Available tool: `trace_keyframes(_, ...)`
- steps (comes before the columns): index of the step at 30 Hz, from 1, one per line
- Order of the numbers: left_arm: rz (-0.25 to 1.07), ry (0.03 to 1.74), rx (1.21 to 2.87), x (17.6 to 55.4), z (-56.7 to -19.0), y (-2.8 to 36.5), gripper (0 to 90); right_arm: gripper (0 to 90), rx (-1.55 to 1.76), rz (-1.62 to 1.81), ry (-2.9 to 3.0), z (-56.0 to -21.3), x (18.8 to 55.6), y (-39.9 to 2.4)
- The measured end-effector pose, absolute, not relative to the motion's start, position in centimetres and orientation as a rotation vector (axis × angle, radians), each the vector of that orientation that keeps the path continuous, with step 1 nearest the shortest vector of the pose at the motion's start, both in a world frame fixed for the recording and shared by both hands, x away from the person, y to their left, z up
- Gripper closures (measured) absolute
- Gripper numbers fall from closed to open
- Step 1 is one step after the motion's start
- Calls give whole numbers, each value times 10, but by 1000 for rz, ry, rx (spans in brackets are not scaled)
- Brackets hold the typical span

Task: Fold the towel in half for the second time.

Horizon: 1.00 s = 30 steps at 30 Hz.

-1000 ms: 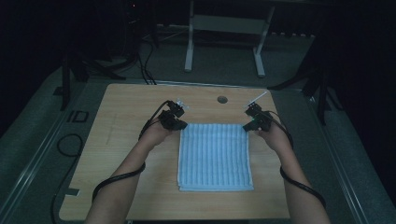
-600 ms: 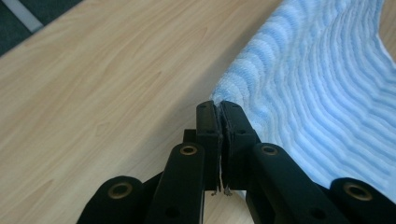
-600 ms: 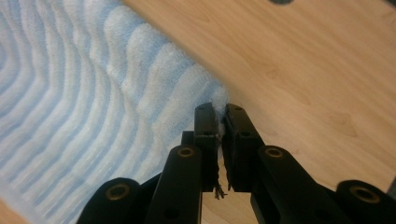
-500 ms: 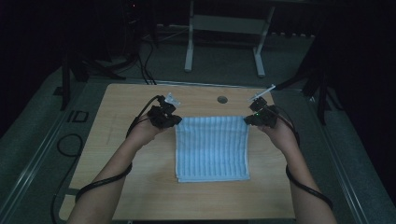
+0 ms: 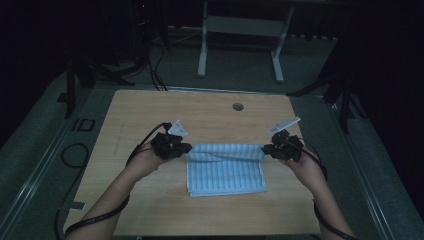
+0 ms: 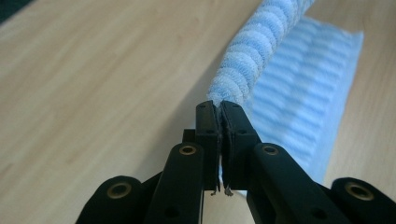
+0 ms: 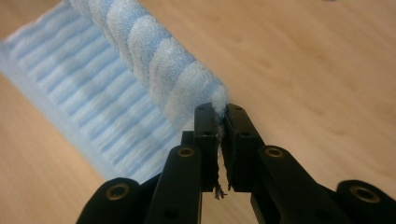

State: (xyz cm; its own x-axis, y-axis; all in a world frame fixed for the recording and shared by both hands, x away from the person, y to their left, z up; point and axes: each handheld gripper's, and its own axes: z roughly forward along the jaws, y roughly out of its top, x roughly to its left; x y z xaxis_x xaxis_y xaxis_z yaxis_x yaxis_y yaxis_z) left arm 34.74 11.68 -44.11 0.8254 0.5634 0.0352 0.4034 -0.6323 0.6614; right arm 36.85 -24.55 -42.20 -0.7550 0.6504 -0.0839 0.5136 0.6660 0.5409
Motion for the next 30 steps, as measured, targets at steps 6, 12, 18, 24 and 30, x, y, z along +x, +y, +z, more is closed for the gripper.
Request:
trace_keyframes(6,284,655,2396,324,-463,112,861,843,900,718,2646,-439,346,-247)
trace_keyframes(12,241,617,2430,307,-478,107,856,844,914,708,2675,-456,330,-250)
trace_keyframes(18,188,604,2450,297,-490,103,856,847,923,673,2703,-473,317,-255)
trace_keyframes(24,135,619,2456,291,-504,101,832,844,939,659,2742,-486,306,-258)
trace_keyframes(30,133,632,2461,286,-502,105,639,691,960,671,2747,-484,295,-263)
